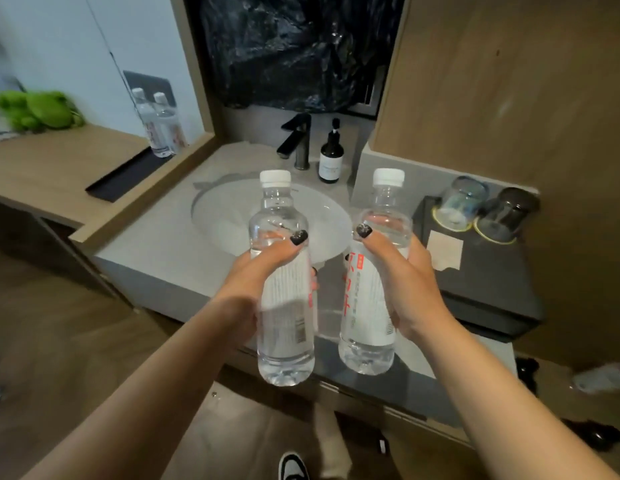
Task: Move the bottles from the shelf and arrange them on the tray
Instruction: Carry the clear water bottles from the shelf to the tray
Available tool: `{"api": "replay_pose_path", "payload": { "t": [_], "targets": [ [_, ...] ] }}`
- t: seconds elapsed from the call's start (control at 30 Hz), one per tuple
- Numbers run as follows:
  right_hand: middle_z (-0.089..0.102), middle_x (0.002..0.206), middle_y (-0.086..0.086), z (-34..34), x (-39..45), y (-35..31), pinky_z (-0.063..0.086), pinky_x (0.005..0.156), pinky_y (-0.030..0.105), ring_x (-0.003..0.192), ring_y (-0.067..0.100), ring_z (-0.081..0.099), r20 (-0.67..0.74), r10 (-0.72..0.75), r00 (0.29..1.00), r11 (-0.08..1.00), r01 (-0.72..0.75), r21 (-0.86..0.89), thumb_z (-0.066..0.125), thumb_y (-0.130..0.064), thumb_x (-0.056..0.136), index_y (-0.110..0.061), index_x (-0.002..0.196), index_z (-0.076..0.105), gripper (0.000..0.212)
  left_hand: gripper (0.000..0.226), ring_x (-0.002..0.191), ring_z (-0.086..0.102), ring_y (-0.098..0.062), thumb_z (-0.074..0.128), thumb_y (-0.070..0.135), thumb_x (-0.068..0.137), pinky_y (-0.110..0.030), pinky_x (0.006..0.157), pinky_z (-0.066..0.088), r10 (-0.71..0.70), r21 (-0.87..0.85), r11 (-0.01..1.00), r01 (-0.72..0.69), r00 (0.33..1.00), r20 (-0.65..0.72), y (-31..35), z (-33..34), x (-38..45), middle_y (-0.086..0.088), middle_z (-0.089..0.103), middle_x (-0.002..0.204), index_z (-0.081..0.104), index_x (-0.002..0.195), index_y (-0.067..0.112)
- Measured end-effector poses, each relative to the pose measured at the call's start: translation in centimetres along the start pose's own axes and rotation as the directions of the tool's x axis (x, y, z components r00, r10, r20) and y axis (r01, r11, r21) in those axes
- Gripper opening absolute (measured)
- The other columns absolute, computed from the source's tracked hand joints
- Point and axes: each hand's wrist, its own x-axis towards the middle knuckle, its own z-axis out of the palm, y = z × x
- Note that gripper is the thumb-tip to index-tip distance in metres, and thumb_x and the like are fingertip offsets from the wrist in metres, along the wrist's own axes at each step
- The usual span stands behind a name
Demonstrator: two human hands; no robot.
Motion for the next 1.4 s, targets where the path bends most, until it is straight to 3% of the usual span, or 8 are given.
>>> {"api": "replay_pose_path", "payload": {
  "t": [0.17,0.37,0.67,0.73,0.87,0.93,1.0,1.4],
  "targets": [
    [0.072,0.099,-0.002,5.0,6.6,0.0,0.054,0.088,0.041,0.094,0.015,0.069,0.058,0.014,0.998,1.000,-0.013,-0.022,0.071,-0.049,0.062,-0.033,0.103,0.065,0.045,0.061,0.084,0.067,-0.028,0.067,0.051,0.061,-0.042,0.077,0.054,0.076,0.102,0.992,-0.071,0.996,-0.052,2.6,-5.4,3.9,-0.011,0.067,0.090,0.061,0.106,0.011],
    [0.073,0.096,0.000,11.4,11.5,0.2,0.053,0.090,0.052,0.093,0.023,0.069,0.131,0.052,0.990,0.998,-0.046,-0.049,0.071,-0.048,0.064,-0.038,0.096,0.067,0.034,0.054,0.082,0.069,-0.028,0.066,0.045,0.065,-0.042,0.075,0.058,0.050,0.025,0.999,-0.047,0.982,-0.184,4.5,-11.5,6.3,-0.009,0.068,0.087,0.060,0.108,0.013],
    [0.071,0.093,0.010,23.0,15.1,2.0,0.052,0.087,0.059,0.090,0.034,0.069,0.138,0.139,0.981,0.990,-0.133,-0.056,0.071,-0.053,0.062,-0.037,0.091,0.066,0.033,0.064,0.087,0.067,-0.030,0.067,0.047,0.061,-0.043,0.077,0.056,0.010,0.025,1.000,-0.005,0.983,-0.185,7.4,-23.2,8.7,-0.014,0.066,0.095,0.058,0.112,0.010],
    [0.071,0.097,0.009,26.2,15.8,2.8,0.055,0.086,0.055,0.090,0.031,0.069,0.123,0.144,0.982,0.989,-0.138,-0.060,0.071,-0.050,0.068,-0.035,0.098,0.064,0.034,0.063,0.083,0.068,-0.027,0.067,0.046,0.063,-0.039,0.071,0.056,0.000,0.007,1.000,0.001,0.986,-0.169,8.4,-26.9,9.2,-0.013,0.066,0.094,0.057,0.113,0.009],
    [0.070,0.088,0.007,33.0,17.0,3.9,0.057,0.058,0.029,0.074,0.021,0.070,0.084,0.150,0.985,0.988,-0.147,-0.045,0.064,-0.031,0.086,-0.027,0.106,0.060,0.021,0.060,0.074,0.068,-0.023,0.066,0.046,0.069,-0.033,0.064,0.055,-0.043,-0.036,0.999,0.038,0.987,-0.154,10.7,-34.0,10.1,-0.010,0.067,0.087,0.058,0.113,0.007],
    [0.070,0.089,0.009,36.6,17.2,4.4,0.058,0.063,0.036,0.079,0.026,0.071,0.085,0.153,0.984,0.987,-0.149,-0.051,0.067,-0.036,0.083,-0.028,0.106,0.060,0.026,0.056,0.071,0.068,-0.021,0.065,0.044,0.069,-0.031,0.062,0.055,-0.032,-0.039,0.999,0.027,0.987,-0.155,11.9,-37.1,10.5,-0.010,0.067,0.084,0.058,0.111,0.006],
    [0.069,0.091,0.013,39.8,17.5,4.9,0.058,0.074,0.047,0.083,0.034,0.070,0.101,0.148,0.984,0.989,-0.146,-0.026,0.069,-0.040,0.073,-0.029,0.107,0.060,0.037,0.055,0.072,0.067,-0.022,0.066,0.043,0.070,-0.033,0.064,0.054,-0.002,0.008,1.000,0.003,0.990,-0.143,13.2,-40.0,11.0,-0.009,0.066,0.083,0.058,0.110,0.006],
    [0.068,0.092,0.008,52.9,24.2,7.5,0.058,0.077,0.047,0.084,0.027,0.070,0.115,0.109,0.987,0.988,-0.094,-0.126,0.065,-0.046,0.070,-0.037,0.101,0.059,0.033,0.039,0.093,0.068,-0.032,0.066,0.045,0.071,-0.047,0.083,0.056,0.052,0.245,0.969,-0.017,0.989,-0.138,17.5,-52.6,17.2,-0.013,0.069,0.097,0.063,0.102,0.022]
  ]
}}
